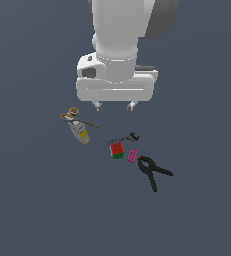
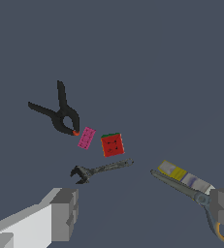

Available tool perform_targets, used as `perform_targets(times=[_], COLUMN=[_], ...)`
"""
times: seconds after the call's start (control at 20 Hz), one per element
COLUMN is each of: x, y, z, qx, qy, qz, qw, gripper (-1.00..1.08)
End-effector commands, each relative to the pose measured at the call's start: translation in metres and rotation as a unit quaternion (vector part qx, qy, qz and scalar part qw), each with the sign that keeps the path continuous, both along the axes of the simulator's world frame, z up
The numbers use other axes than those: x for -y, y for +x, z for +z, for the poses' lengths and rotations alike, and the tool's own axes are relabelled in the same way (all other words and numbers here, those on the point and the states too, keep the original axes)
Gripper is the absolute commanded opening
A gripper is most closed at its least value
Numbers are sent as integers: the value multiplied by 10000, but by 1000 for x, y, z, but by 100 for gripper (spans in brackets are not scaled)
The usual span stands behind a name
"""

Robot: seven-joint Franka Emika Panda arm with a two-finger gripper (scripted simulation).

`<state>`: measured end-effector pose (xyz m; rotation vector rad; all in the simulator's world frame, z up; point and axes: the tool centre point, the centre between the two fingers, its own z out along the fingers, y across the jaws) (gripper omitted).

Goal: Pick up a designated object from a clutter of objects.

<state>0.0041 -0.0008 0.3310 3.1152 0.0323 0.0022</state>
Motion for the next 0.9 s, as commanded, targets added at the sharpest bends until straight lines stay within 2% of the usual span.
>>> perform_targets(times=[0.0, 0.4, 0.85], x=[0, -9, -6], y=[0, 0, -1], z=[0, -13, -14], qx=[0, -151, -154], qy=[0, -48, -45], qz=[0, -1, 56], qw=[10000, 9999, 9999], gripper=[100, 100, 100])
